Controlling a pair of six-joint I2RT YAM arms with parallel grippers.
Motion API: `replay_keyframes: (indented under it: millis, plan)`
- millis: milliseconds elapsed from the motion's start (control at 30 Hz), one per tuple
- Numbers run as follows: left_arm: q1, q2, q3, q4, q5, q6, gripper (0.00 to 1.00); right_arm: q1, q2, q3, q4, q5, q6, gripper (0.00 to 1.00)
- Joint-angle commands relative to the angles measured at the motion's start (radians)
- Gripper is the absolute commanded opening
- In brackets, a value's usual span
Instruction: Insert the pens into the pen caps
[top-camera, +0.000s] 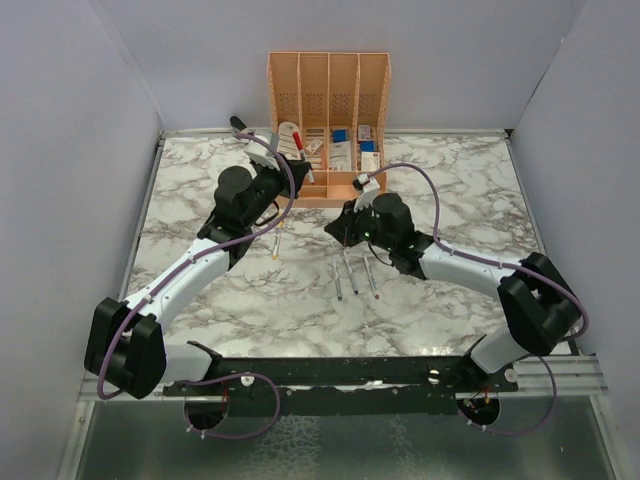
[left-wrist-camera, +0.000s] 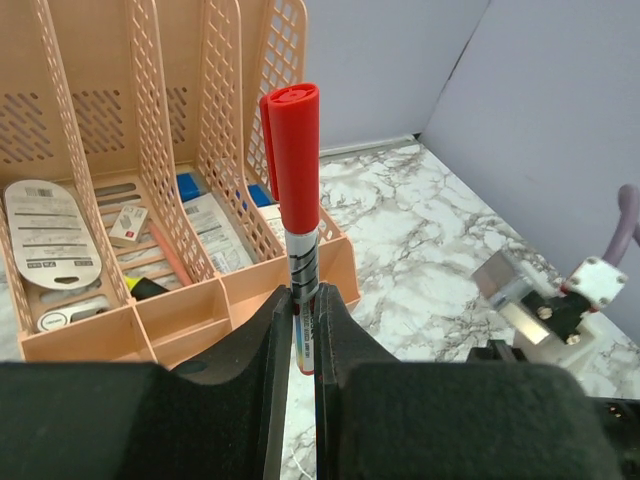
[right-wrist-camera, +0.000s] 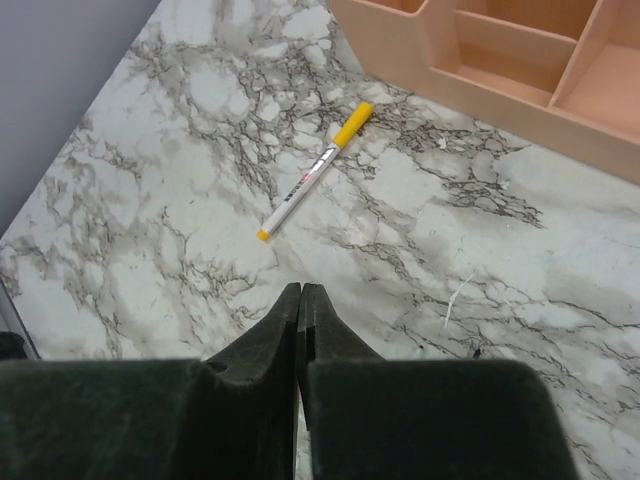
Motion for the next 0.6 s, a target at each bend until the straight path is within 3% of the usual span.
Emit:
replay_keyframes:
  millis: [0, 167, 367, 567]
  plan:
    - [-0.004, -0.031, -0.016, -0.008, -0.008, 0.002, 0.00, 0.002, -0.083, -0.003, -0.033, 0.080, -0.017, 0.01]
    - [-0.003, -0.021, -0.002, -0.156, -0.020, 0.018, 0.00, 0.002, -0.117, 0.017, -0.098, 0.170, -0.033, 0.02]
    - [-0.003, 0.104, 0.101, -0.523, -0.069, 0.048, 0.00, 0.002, -0.159, 0.073, -0.195, 0.322, -0.072, 0.20]
    - [-0.003, 0.245, 0.134, -0.700, -0.071, 0.022, 0.00, 0.002, -0.184, 0.136, -0.260, 0.446, -0.117, 0.22]
